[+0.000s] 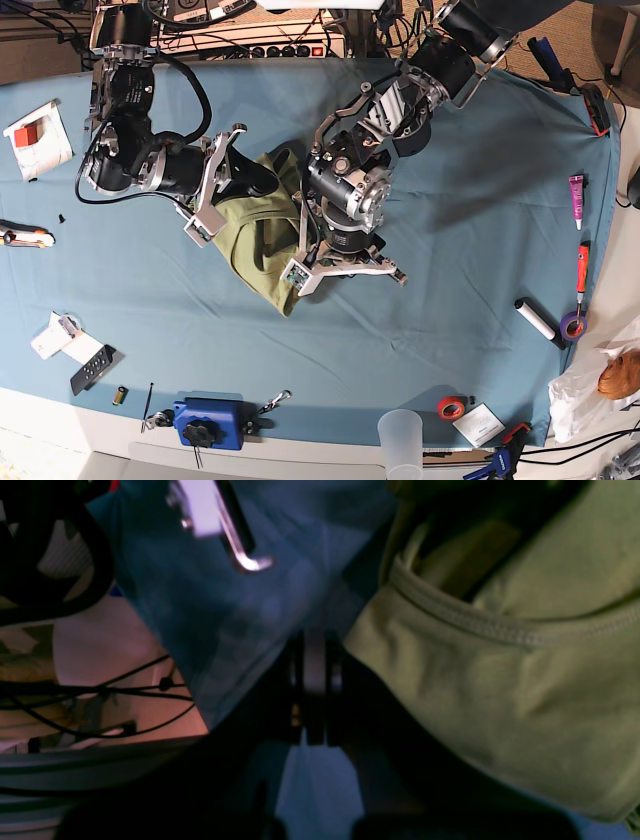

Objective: Layout the t-shirt on the table in an organized manner, then fold the t-shirt properly

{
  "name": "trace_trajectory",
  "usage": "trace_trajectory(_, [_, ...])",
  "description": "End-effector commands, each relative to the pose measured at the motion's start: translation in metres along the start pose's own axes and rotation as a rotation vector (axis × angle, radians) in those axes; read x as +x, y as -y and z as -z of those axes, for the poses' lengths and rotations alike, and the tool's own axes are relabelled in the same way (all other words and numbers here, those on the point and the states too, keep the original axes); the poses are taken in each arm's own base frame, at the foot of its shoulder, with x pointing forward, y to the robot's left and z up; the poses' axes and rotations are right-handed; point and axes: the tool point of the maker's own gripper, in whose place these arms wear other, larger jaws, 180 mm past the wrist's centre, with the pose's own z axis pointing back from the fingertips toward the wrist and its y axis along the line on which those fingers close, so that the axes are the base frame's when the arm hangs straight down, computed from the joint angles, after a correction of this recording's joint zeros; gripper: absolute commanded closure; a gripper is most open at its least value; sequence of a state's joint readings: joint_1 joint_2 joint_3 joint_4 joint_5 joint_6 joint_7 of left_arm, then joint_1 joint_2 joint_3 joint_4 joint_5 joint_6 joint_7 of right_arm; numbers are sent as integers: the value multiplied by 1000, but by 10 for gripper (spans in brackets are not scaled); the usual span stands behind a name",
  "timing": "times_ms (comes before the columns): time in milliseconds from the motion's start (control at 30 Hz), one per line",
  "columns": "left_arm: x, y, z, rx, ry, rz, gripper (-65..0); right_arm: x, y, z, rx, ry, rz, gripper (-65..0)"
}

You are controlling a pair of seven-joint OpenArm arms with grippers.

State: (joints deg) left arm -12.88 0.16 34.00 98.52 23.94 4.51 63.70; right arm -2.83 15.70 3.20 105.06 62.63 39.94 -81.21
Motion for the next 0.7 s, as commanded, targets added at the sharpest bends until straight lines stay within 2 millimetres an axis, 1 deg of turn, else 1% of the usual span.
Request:
trace_trajectory(0, [15, -13, -4, 46, 38, -9, 0, 18, 2, -7, -8, 54, -32, 0])
trace_trajectory(67, [13, -21, -5, 91, 27, 10, 0, 21, 13, -11, -58, 45, -45, 0])
trace_trajectory(167, [7, -33, -4, 142, 3, -9, 0, 44, 39, -18, -189, 102, -101, 0])
trace_trajectory(200, [3, -37, -3, 150, -9, -30, 0, 49, 44, -18, -216, 96, -122, 0])
trace_trajectory(267, [-6, -46, -1, 163, -35, -59, 0, 58, 46, -14, -231, 88, -156, 0])
trace_trajectory(333, [-16, -59, 2, 185, -65, -97, 0, 67, 41, -7, -206, 105, -176, 0])
trace_trajectory(400, [-27, -69, 5, 192, -94, -138, 0, 71, 39, 2, -188, 109, -185, 0])
trace_trajectory(533, [-47, -67, 12, 108, -143, -202, 0, 63, 57, 25, -188, 56, -161, 0])
trace_trajectory(667, [-63, -64, 14, 67, -175, -232, 0, 68, 72, 47, -186, 47, -143, 0])
